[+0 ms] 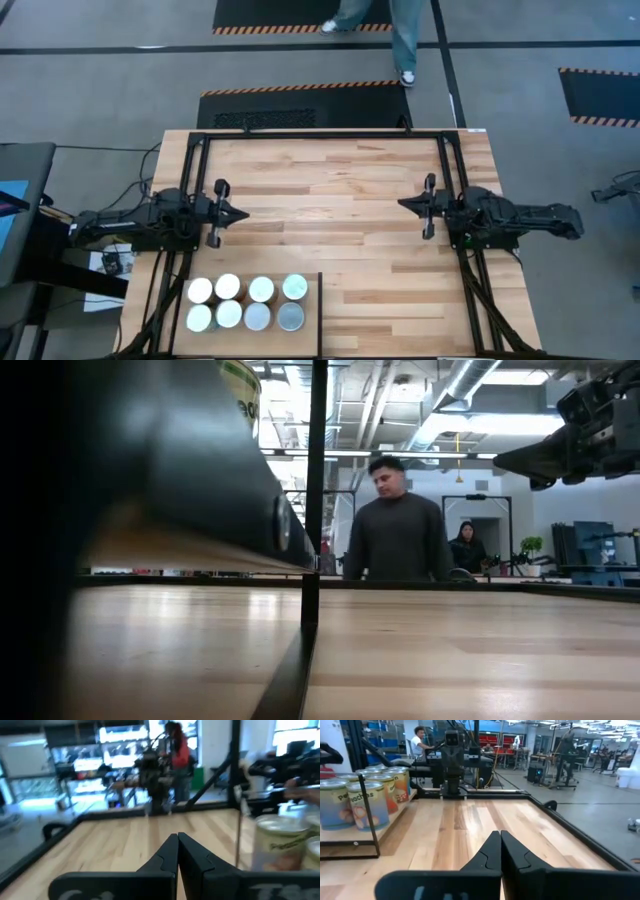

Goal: Pick and place cans onto a shelf
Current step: Return to Home Position

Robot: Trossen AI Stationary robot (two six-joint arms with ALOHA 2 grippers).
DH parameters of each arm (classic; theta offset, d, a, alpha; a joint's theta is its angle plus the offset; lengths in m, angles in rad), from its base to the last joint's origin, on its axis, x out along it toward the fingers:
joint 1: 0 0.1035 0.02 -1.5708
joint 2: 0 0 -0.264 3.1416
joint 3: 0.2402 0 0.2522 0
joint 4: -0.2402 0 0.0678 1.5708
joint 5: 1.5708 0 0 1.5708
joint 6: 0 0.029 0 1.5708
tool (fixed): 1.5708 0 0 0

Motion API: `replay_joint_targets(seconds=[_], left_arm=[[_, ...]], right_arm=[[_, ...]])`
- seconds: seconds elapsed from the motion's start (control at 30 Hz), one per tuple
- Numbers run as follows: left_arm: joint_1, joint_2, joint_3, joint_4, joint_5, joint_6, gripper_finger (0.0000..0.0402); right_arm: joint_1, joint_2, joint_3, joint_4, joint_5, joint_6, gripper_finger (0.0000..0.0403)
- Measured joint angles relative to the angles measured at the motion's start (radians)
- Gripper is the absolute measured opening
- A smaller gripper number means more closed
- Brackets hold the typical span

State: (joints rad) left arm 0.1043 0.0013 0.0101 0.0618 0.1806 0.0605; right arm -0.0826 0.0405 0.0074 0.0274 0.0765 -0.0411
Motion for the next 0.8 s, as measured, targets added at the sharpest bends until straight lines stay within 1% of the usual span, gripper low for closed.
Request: replay_joint_targets(seconds=[0.17,0.33,0.43,0.5,0.8], left_arm=[[0.000,0.000,-0.001,-0.003,-0.101,0.007,0.0000],[0.000,0.006,-0.001,-0.022,-0.127,0.010,0.0000],[0.001,0.005,-0.002,-0.031,-0.203,0.009,0.0000],[0.001,0.005,-0.002,-0.027,-0.241,0.004,0.0000],[0.001,0.005,-0.003,-0.022,-0.245,-0.016,0.0000]], right_arm=[[-0.001,-0.010,0.000,0.003,0.028,-0.023,0.0010],[-0.001,0.003,0.000,0.003,0.025,-0.022,0.0017],[-0.003,0.011,0.000,0.003,0.024,-0.067,0.0025],[-0.004,0.013,-0.001,0.003,0.025,-0.056,0.0029],[-0.003,0.012,-0.001,0.003,0.026,-0.030,0.0032]])
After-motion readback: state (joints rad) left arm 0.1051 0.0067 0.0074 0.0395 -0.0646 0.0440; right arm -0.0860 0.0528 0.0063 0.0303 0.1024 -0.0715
